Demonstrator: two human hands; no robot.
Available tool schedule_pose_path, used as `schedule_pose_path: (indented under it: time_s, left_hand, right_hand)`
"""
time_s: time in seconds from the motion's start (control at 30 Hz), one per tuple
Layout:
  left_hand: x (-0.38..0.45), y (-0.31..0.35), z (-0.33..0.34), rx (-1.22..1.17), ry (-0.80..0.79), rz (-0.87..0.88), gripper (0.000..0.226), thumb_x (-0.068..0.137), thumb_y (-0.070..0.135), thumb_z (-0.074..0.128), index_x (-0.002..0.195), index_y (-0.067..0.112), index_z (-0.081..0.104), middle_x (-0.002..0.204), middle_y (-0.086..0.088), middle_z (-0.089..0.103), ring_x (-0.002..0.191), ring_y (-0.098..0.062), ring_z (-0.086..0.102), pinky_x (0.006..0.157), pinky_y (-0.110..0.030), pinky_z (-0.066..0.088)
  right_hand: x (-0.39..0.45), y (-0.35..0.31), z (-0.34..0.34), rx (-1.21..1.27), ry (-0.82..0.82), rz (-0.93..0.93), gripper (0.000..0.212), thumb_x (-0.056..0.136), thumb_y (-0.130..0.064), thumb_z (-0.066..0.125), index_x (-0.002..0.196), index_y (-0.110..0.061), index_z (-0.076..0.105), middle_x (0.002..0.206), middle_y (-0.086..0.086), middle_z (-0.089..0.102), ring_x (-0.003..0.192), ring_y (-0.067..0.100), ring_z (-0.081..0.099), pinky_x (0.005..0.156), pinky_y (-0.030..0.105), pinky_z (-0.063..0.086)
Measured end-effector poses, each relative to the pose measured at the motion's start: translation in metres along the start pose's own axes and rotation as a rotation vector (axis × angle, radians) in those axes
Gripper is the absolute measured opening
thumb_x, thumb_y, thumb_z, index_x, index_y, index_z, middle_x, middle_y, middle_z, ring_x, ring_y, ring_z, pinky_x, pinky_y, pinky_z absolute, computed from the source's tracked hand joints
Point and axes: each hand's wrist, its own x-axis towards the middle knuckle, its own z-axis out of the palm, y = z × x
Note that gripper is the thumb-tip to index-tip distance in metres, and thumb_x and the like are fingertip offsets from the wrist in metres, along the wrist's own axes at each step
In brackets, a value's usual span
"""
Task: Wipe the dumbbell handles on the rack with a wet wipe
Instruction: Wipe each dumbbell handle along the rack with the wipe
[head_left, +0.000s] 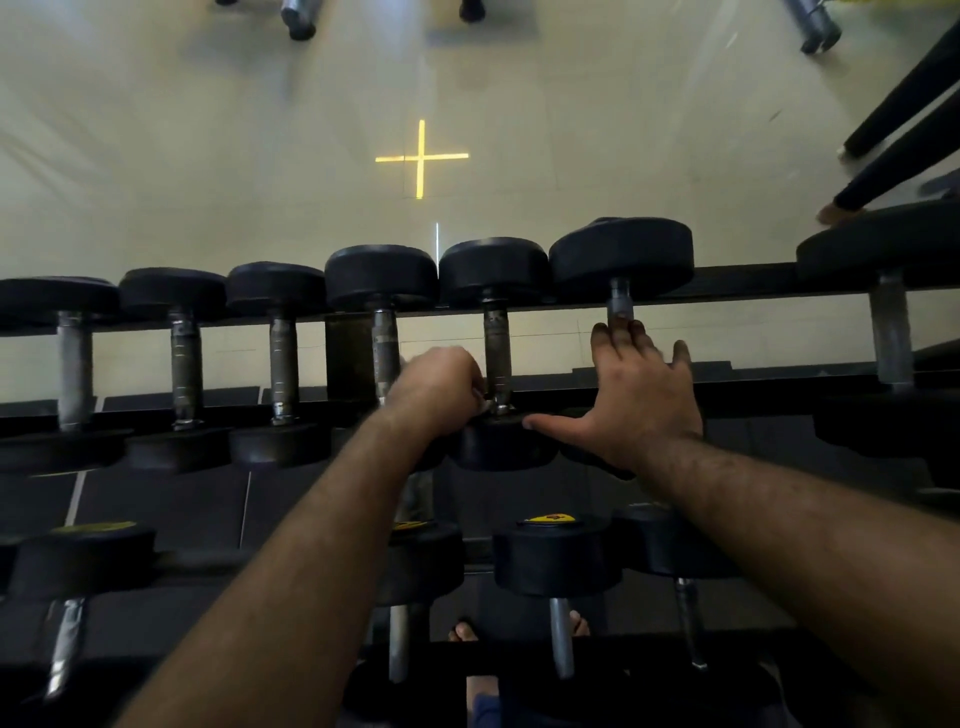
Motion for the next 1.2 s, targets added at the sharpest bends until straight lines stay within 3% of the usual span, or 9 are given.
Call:
schedule_pose_path:
  time_s: [0.27,0.4,0.53,0.67,0.77,0.87,1.0,1.07,1.2]
  left_hand:
    - [-0.002,0.053,-0.003,-0.273,0.013,0.163,0.013,0.090,0.021,0.079,0.098,0.029,0.083,0.090,0.014,0.077,0.085,-0.004,0.069,0.078,-0.024,0.057]
    - [-0.005,0.042,-0.001,-0.137,-0.155,0.244,0.017,0.091,0.021,0.077,0.102,0.033,0.083,0.100,0.016,0.077,0.092,-0.002,0.069,0.092,-0.030,0.059]
    - [-0.020,0.003,-0.035,-0.045,-0.184,0.189,0.014,0.090,0.018,0.080,0.097,0.029,0.084,0.095,0.016,0.076,0.088,0.000,0.068,0.089,-0.029,0.059]
    - [-0.042,-0.025,-0.042,-0.192,0.164,0.043,0.009,0.092,0.021,0.078,0.099,0.026,0.082,0.093,0.014,0.074,0.089,-0.004,0.068,0.090,-0.033,0.059]
    - [-0.056,-0.033,-0.038,-0.503,0.525,-0.041,0.010,0.093,0.023,0.076,0.101,0.026,0.083,0.089,0.014,0.076,0.083,-0.001,0.070,0.079,-0.029,0.062]
    - [-0.069,-0.042,-0.039,-0.671,0.727,-0.109,0.010,0.095,0.028,0.075,0.101,0.025,0.083,0.089,0.014,0.076,0.081,0.003,0.070,0.075,-0.018,0.061]
    - [-0.080,-0.061,-0.034,-0.880,0.770,-0.104,0.004,0.093,0.025,0.079,0.095,0.026,0.082,0.087,0.011,0.079,0.085,-0.006,0.076,0.080,-0.037,0.065]
    - [-0.084,-0.067,-0.031,-0.933,0.755,-0.075,0.005,0.093,0.022,0.079,0.095,0.026,0.082,0.088,0.008,0.079,0.086,-0.011,0.077,0.080,-0.041,0.066]
    - [-0.089,-0.071,-0.029,-1.037,0.747,-0.086,0.006,0.093,0.019,0.079,0.096,0.024,0.082,0.091,0.002,0.080,0.090,-0.018,0.078,0.081,-0.044,0.066]
  right_hand:
    - [-0.001,0.002,0.004,0.049,0.012,-0.005,0.167,0.042,-0.118,0.033,0.169,-0.012,0.015,0.178,0.009,0.021,0.164,0.027,0.021,0.128,0.067,0.018]
    - [0.000,0.005,0.006,0.079,-0.004,-0.030,0.172,0.038,-0.118,0.039,0.170,-0.012,0.010,0.179,0.007,0.019,0.165,0.027,0.015,0.128,0.068,0.016]
    - [0.001,0.008,0.009,0.033,0.034,-0.096,0.163,0.044,-0.118,0.036,0.171,-0.016,0.017,0.178,0.008,0.020,0.165,0.028,0.016,0.128,0.070,0.015]
    - [-0.007,-0.005,0.002,-0.165,0.005,-0.484,0.146,0.062,-0.109,0.040,0.170,-0.013,0.020,0.177,0.011,0.024,0.160,0.031,0.030,0.127,0.066,0.022]
    - [-0.013,-0.065,0.003,-0.192,-0.044,-0.722,0.117,0.069,-0.097,0.058,0.152,-0.014,0.051,0.151,0.009,0.059,0.132,0.032,0.057,0.109,0.050,0.048]
    - [-0.013,-0.138,-0.007,-0.160,-0.281,-0.446,0.068,0.081,-0.065,0.080,0.129,-0.019,0.066,0.130,0.007,0.066,0.126,0.033,0.051,0.102,0.055,0.048]
    - [-0.014,-0.168,0.009,-0.306,-0.297,-0.187,0.036,0.097,-0.017,0.071,0.133,-0.014,0.066,0.134,0.019,0.065,0.140,0.046,0.038,0.110,0.087,0.028]
    - [-0.017,-0.164,0.013,-0.254,-0.219,-0.180,0.028,0.096,-0.014,0.070,0.124,-0.017,0.070,0.126,0.013,0.070,0.140,0.040,0.041,0.115,0.083,0.024]
    - [-0.024,-0.134,0.026,0.079,-0.062,-0.141,0.032,0.084,-0.016,0.075,0.113,-0.029,0.071,0.116,-0.004,0.071,0.131,0.026,0.048,0.110,0.052,0.032]
